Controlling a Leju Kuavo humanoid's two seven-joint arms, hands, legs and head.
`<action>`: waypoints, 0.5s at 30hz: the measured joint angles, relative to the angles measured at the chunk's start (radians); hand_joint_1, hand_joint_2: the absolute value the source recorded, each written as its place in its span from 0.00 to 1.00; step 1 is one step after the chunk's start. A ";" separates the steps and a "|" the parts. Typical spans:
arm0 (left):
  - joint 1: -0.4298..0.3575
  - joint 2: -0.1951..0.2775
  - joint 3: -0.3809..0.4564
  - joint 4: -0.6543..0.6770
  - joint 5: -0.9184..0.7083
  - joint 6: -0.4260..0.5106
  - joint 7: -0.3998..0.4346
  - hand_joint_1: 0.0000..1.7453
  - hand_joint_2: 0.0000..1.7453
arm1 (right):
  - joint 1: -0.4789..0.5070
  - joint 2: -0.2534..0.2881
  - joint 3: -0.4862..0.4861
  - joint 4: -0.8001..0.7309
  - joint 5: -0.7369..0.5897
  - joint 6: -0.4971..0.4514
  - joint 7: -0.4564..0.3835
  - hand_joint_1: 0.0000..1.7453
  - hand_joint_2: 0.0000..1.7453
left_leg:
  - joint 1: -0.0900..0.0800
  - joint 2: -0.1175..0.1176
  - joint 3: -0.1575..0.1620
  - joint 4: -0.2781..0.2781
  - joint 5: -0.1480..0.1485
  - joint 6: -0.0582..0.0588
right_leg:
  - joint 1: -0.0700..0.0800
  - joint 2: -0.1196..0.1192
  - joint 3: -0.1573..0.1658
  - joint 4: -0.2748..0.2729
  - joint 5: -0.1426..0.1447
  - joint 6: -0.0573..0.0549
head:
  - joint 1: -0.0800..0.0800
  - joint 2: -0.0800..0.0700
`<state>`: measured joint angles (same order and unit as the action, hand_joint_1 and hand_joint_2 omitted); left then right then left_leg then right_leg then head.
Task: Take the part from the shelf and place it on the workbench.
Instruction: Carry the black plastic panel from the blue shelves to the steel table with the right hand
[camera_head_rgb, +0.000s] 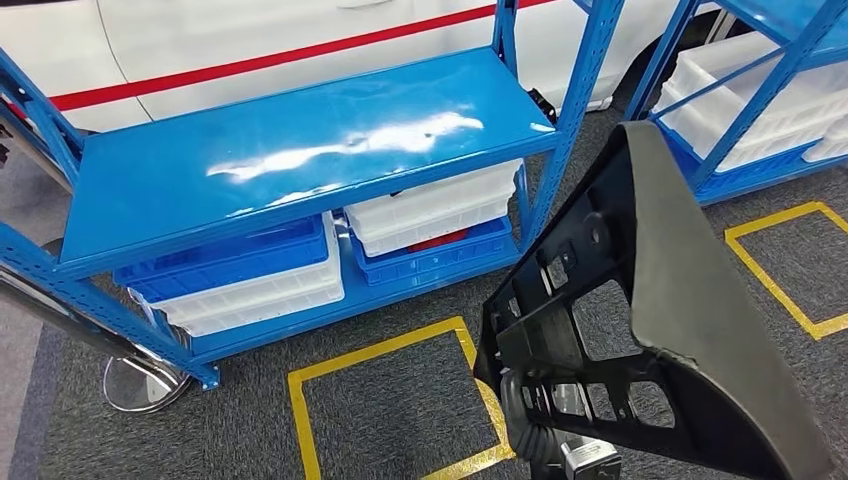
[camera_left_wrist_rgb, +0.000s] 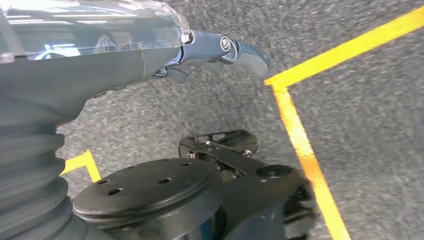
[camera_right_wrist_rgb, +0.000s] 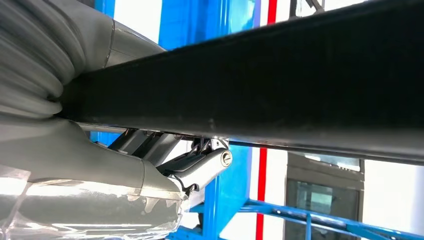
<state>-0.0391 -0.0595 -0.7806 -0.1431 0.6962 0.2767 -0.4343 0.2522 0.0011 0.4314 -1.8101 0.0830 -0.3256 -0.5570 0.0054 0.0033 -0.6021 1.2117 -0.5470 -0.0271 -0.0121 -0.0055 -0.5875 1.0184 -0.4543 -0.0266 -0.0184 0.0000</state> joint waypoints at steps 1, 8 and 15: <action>-0.001 0.000 -0.003 0.000 -0.002 0.000 0.001 0.00 1.00 | 0.000 0.000 0.002 0.000 0.000 -0.001 0.000 1.00 1.00 | -0.001 0.000 0.049 -0.076 0.019 0.005 | 0.000 0.000 -0.006 0.003 0.004 0.003 | 0.000 0.000; -0.003 0.000 -0.014 0.000 -0.003 0.001 0.004 0.00 1.00 | -0.001 -0.001 0.010 0.000 -0.001 -0.001 0.000 1.00 1.00 | -0.006 0.002 0.124 -0.242 0.052 0.046 | -0.001 0.000 -0.030 0.029 0.006 0.043 | 0.002 0.000; -0.002 -0.002 -0.015 0.000 -0.003 0.002 0.005 0.00 1.00 | 0.002 -0.006 0.010 0.000 -0.001 -0.001 0.000 1.00 1.00 | -0.005 0.007 0.064 -0.226 0.090 0.055 | -0.006 0.002 -0.060 0.211 -0.107 0.057 | 0.002 0.000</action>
<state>-0.0409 -0.0615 -0.7955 -0.1428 0.6935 0.2785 -0.4294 0.2539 -0.0048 0.4414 -1.8097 0.0816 -0.3269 -0.5570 0.0003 0.0100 -0.5380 0.9853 -0.4566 0.0276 -0.0178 -0.0032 -0.6478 1.2296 -0.5609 0.0299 -0.0164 0.0000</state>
